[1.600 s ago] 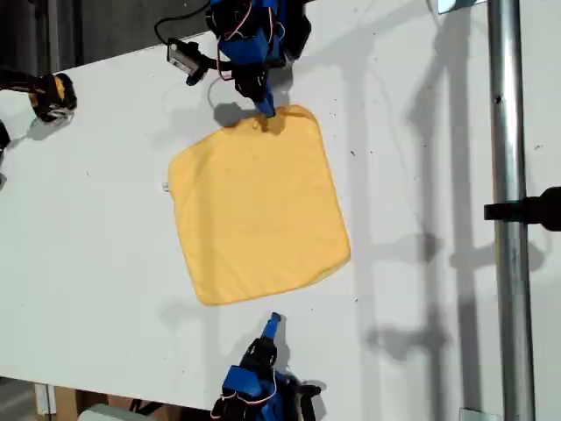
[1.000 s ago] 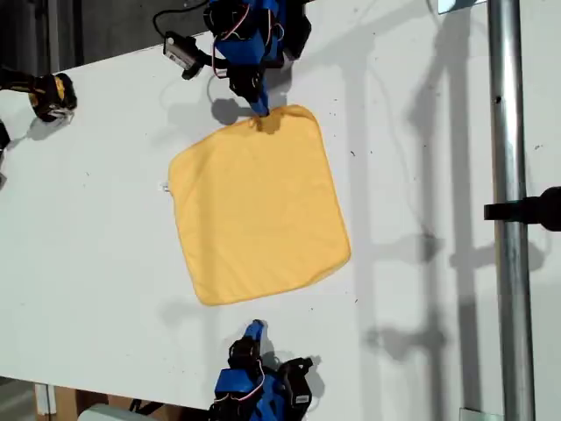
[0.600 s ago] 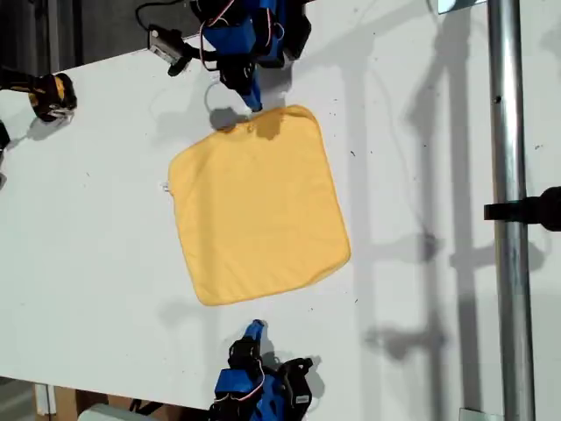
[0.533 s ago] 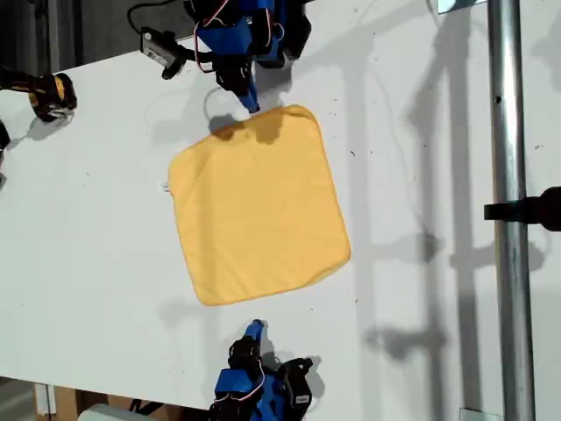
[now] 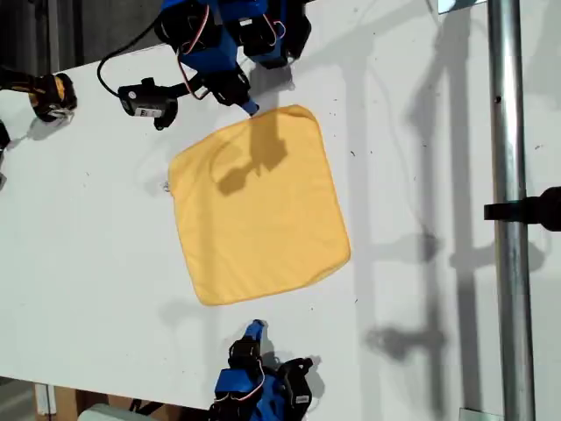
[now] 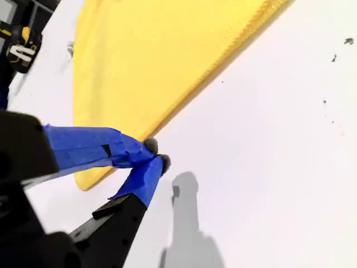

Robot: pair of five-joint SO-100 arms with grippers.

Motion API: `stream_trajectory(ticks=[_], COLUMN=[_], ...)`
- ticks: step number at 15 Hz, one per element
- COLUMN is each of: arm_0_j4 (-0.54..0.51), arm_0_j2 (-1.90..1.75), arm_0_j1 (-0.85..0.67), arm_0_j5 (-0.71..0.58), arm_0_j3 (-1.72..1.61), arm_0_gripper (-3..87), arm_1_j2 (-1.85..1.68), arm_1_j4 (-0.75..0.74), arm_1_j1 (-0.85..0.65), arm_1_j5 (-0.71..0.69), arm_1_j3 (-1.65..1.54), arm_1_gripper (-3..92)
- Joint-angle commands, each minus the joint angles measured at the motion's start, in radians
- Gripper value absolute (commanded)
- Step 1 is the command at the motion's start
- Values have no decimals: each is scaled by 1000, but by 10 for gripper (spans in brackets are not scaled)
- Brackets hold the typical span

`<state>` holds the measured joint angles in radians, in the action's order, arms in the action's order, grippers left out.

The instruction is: Grasp corners of a towel and fold twice.

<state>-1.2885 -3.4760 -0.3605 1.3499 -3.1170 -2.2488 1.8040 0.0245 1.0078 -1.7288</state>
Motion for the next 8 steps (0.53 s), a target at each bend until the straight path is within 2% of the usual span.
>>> stream_trajectory(ticks=[1,4,7,8], arm_0_j4=[14,14,11,11], arm_0_j2=[-2,-2,-2,-2], arm_0_j1=[0,0,5,6], arm_0_j5=[5,5,5,3], arm_0_j3=[0,0,0,0], arm_0_gripper=[-15,-15,-15,-15], arm_1_j2=[3,34,97,117], arm_1_j4=[54,71,87,95], arm_1_j1=[83,184,233,238], arm_1_j5=[-52,-54,-54,-66], arm_1_j3=[49,9,14,15], arm_1_gripper=[-1,15,360,424])
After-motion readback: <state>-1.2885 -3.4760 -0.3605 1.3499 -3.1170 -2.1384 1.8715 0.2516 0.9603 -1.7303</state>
